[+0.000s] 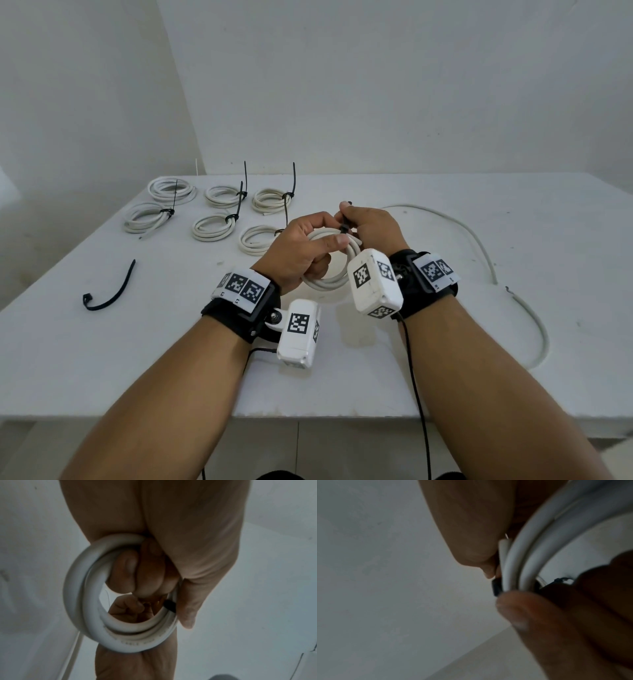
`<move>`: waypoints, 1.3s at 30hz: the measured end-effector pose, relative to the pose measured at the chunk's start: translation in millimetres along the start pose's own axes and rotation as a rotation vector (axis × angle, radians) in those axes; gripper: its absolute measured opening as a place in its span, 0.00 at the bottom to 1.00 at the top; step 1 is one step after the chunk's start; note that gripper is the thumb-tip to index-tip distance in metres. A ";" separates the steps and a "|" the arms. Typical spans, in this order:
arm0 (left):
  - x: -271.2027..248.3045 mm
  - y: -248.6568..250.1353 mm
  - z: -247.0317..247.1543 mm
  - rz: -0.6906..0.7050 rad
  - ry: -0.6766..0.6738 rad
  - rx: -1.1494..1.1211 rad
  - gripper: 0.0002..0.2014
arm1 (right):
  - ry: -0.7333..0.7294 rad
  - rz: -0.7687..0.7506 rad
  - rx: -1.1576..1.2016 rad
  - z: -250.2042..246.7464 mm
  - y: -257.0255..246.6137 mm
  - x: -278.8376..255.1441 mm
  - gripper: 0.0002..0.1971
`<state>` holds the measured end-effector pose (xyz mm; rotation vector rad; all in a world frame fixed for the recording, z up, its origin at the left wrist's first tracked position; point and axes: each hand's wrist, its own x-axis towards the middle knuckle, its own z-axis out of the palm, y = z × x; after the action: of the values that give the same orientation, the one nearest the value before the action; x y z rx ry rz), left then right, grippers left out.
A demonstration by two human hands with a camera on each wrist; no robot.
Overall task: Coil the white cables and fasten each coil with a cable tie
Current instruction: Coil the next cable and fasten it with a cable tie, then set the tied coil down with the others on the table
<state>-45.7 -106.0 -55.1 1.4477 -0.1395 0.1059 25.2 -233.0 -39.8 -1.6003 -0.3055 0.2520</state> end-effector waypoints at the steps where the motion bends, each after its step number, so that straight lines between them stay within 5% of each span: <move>1: -0.1 -0.6 -0.3 -0.011 0.006 -0.005 0.07 | 0.006 0.005 0.007 0.7 1.4 0.4 0.16; 9: 1.4 1.0 -2.8 -0.082 0.074 0.045 0.04 | 0.014 0.105 0.131 5.7 5.5 5.2 0.15; 15: 19.9 -0.7 -17.8 0.008 0.385 0.121 0.06 | 0.077 0.221 0.283 -7.7 2.5 22.0 0.12; 20: 54.7 3.3 -15.4 -0.068 0.417 0.186 0.09 | 0.117 0.217 0.207 -29.2 -8.0 39.3 0.12; 22: 71.2 2.5 -14.5 -0.083 0.396 0.257 0.08 | 0.130 0.223 0.137 -38.1 -9.8 48.0 0.12; 26: 103.9 -5.6 -28.2 -0.107 0.341 0.852 0.13 | 0.156 0.242 -0.141 -60.3 -10.8 60.6 0.10; 39: 162.1 -27.0 -47.4 -0.209 0.224 1.466 0.16 | 0.224 0.151 -0.901 -128.6 -1.7 87.4 0.09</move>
<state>120.0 -64.2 -61.3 2.8765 0.3644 0.2177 151.3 -323.2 -29.1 -2.5242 -0.1191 0.0360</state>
